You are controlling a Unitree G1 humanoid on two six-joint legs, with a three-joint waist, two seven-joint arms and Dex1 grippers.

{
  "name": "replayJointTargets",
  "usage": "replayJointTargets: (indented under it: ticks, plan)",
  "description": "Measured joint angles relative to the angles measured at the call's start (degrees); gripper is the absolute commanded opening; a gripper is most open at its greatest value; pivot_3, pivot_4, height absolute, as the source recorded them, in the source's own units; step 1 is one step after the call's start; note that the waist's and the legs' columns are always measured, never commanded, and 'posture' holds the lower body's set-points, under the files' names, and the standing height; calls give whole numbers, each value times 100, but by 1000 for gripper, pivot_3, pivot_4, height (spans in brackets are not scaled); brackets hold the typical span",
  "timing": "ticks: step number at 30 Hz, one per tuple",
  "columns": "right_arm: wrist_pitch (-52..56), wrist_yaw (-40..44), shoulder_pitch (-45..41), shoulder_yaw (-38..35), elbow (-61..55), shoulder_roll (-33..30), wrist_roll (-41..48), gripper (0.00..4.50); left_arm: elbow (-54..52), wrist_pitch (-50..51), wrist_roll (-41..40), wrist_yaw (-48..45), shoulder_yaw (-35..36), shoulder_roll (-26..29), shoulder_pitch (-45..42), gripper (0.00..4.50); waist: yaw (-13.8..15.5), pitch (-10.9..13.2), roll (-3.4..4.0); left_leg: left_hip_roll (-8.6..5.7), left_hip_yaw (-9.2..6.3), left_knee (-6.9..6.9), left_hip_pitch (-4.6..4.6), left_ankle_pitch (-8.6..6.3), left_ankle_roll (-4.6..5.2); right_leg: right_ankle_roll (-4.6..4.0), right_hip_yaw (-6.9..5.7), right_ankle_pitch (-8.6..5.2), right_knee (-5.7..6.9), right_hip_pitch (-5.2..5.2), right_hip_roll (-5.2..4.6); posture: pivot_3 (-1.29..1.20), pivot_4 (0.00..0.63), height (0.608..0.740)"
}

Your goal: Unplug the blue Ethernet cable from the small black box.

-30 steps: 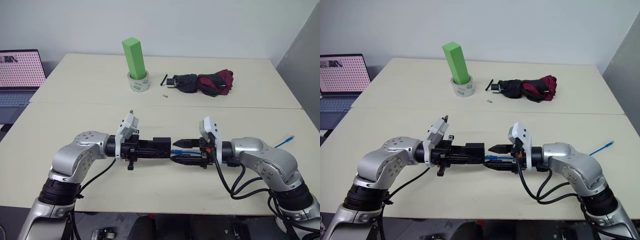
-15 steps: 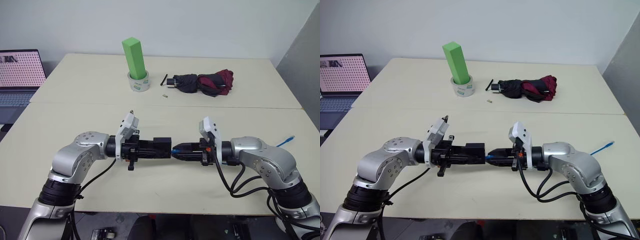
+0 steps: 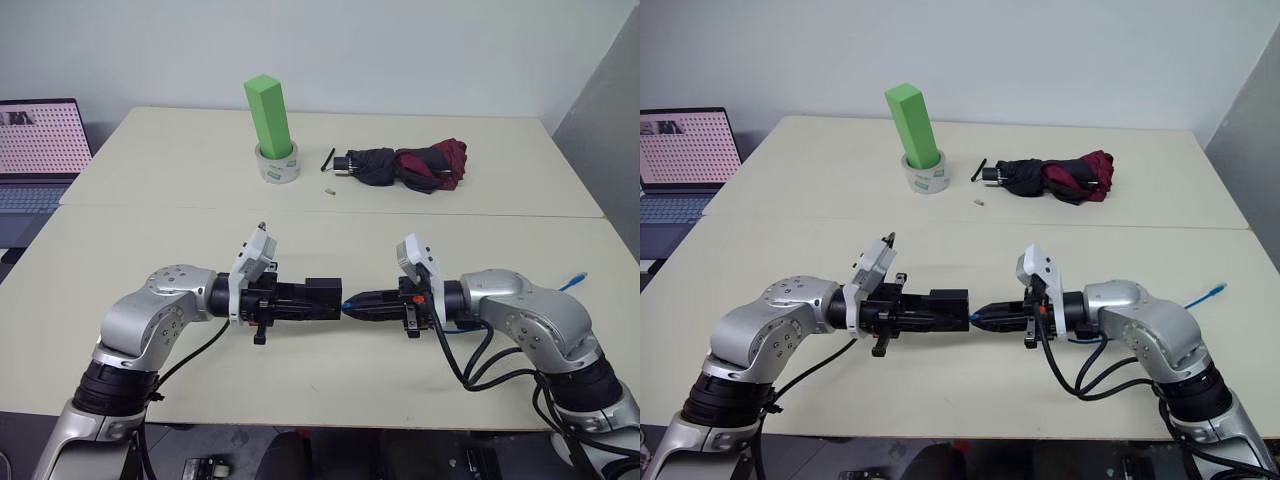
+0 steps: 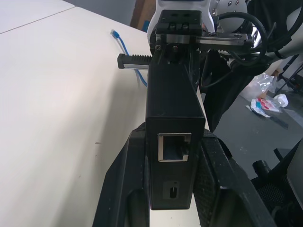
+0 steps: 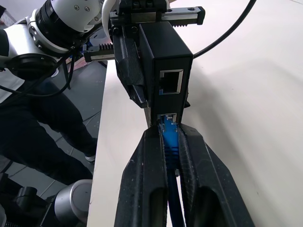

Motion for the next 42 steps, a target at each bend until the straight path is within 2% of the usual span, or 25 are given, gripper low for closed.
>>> replayJointTargets:
  ticks: [8, 11, 14, 15, 17, 19, 22, 23, 27, 30, 33, 38, 42]
  plan:
    - [-261, 285, 12, -93, 482, -498, -319, 46, 266, -911, 745, -124, -78, 245, 328, 788, 3, 1, 1, 0, 1, 0, 1, -9, 17, 0, 0, 0, -2, 0, 0, 0, 150, 740]
    - [-525, 215, 10, -128, 809, -469, -571, 46, 361, -1085, 884, -112, -77, 253, 392, 788, 3, 1, 1, 0, 2, -1, 0, -9, 16, 0, 0, 0, -1, 0, 0, 0, 150, 740]
    - [-1315, -538, -209, -175, 1710, -20, -1354, 46, 447, -1188, 956, -74, -78, 226, 432, 788, -7, 2, 2, -1, 7, 0, 0, -8, 15, 0, 6, 0, 6, -7, 0, 0, 150, 740]
    - [-1942, -1287, -447, -150, 2520, 284, -2023, 46, 463, -1252, 1015, 5, -64, 215, 452, 788, -11, 1, 2, 1, 8, -1, 3, -5, 9, 0, 6, 0, 8, -6, 0, 0, 150, 740]
    - [-2415, -1994, -720, -176, 3331, 494, -2584, 746, 472, -1323, 1076, 71, -76, 140, 441, 788, -19, 3, 4, 0, 19, -2, 0, 2, -3, 0, 15, 0, 11, -17, 0, 0, 150, 740]
    - [-2917, -2555, -932, -282, 4112, 707, -2999, 1163, 548, -1431, 1163, 183, -72, 113, 444, 788, -8, 3, 4, 2, 21, -8, -6, 2, -3, 0, 12, 0, 8, -23, 0, 0, 150, 740]
    - [-3226, -2707, -984, -395, 4557, 842, -3166, 1915, 687, -1553, 1287, 389, -67, -18, 435, 788, -15, 3, 4, 4, 31, -10, -10, 2, -3, 0, 17, 0, 7, -28, -2, 0, 150, 740]
    - [-3234, -2697, -983, -399, 4566, 843, -3166, 2028, 695, -1572, 1294, 413, -65, -33, 435, 788, -15, 3, 5, 4, 32, -10, -10, 2, -3, 0, 18, 0, 7, -29, -2, 0, 150, 740]
    - [-3163, -2388, -858, -549, 4225, 748, -3116, 2896, 825, -1806, 1414, 832, 29, -219, 406, 788, -8, 3, 5, 6, 34, -7, -10, 2, -3, 0, 20, 0, 13, -32, -2, 0, 150, 740]
    - [-2917, -1818, -429, -652, 3175, 429, -2811, 3488, 1239, -2225, 1707, 1615, 313, -575, 300, 788, 11, 3, 6, 4, 33, -6, -12, 1, -2, 0, 19, 0, 11, -31, -4, 0, 150, 740]
    - [-2488, -1020, -34, -703, 1788, 187, -2077, 4239, 1836, -2772, 2135, 2701, 712, -934, 89, 788, 11, 3, 4, 6, 32, -6, -11, 1, -1, 0, 17, 0, 11, -31, -4, 0, 150, 740]
    - [-1763, -540, 80, -562, 342, 110, -1360, 4239, 2638, -3735, 2635, 3913, 1056, -1274, -39, 788, -7, 0, 0, 7, 27, -6, -10, 1, -1, 0, 12, 0, 13, -30, -4, 0, 150, 740]
    - [-1501, -572, -5, -309, 144, 177, -1364, 4239, 3243, -4129, 2652, 4460, 1355, -1579, -130, 788, 13, 0, -2, 1, 28, -1, -11, 1, -2, 0, 13, 0, 13, -29, -9, 0, 150, 740]
